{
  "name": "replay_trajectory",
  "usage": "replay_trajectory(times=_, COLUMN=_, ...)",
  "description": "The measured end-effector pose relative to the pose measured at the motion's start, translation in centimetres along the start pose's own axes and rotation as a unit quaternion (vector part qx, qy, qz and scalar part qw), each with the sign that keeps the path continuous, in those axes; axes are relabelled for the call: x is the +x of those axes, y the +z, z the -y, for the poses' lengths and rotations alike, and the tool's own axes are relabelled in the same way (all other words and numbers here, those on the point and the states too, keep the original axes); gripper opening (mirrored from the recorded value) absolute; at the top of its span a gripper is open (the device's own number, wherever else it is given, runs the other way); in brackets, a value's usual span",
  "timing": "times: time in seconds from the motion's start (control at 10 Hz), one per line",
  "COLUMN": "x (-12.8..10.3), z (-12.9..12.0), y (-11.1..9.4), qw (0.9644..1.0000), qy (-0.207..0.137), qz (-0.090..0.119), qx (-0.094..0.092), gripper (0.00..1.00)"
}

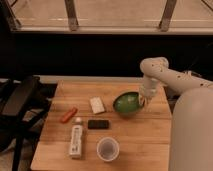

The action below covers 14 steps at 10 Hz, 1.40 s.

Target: Drag the ceramic bowl in a circle

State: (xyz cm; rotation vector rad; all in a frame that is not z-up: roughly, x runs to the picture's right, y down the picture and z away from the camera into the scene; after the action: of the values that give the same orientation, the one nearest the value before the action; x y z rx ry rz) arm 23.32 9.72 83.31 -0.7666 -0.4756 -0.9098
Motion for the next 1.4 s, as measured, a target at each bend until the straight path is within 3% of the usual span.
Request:
replay_trajectory(times=0.2, x=1.5, z=0.6, y=-0.9, qw=0.9991, qy=0.007, qz=-0.021, qx=0.036, gripper=0.00)
replay_trajectory(times=0.4, x=2.6, z=0.0, y=-2.1, qw=0.9976, qy=0.024, qz=-0.037, qx=0.054, gripper=0.00)
replay_trajectory(times=0.6, x=3.7, z=-3.9, y=-3.8, qw=0.9939, qy=0.067, qz=-0.054, qx=0.069, gripper=0.00)
replay_trajectory(times=0.8, x=3.6, z=-6.9, y=-4.4, qw=0.9901, qy=0.101, qz=-0.060, qx=0.076, gripper=0.00)
replay_trajectory(times=1.0, x=1.5, z=-10.9, y=-4.2, qw=0.9856, qy=0.143, qz=-0.057, qx=0.070, gripper=0.00)
replay_trajectory(times=1.2, x=-1.1, z=-12.3, y=-3.3, qw=0.9862, qy=0.141, qz=-0.057, qx=0.066, gripper=0.00)
replay_trajectory(times=1.4, x=-2.8, z=-11.4, y=-3.0, qw=0.9887, qy=0.124, qz=-0.060, qx=0.060, gripper=0.00)
